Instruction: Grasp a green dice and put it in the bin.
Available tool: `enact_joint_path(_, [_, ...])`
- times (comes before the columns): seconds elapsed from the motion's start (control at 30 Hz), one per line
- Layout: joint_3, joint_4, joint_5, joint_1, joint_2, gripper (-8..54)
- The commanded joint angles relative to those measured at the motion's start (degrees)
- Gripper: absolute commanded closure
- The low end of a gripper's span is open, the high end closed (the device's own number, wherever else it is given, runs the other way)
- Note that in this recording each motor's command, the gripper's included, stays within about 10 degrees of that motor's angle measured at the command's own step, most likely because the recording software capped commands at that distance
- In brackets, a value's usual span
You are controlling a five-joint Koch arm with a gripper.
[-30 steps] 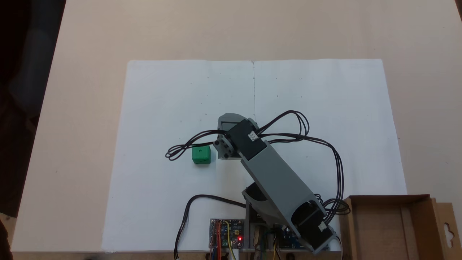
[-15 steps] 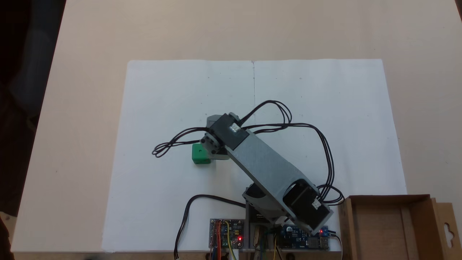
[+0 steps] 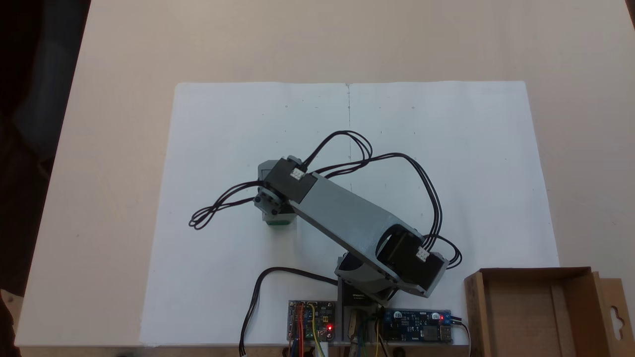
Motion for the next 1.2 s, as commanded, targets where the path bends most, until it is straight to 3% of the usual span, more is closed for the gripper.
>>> enact_joint_path(0.0, [-2.64,-1.76,4.04,-0.62,0.88,3.0])
enact_joint_path(0.4, [-1.67,1.41,4.92,-0.79,3.87,3.0])
enact_joint_path(1.17, [14.41,0.26,8.88,-1.05,13.89,4.2])
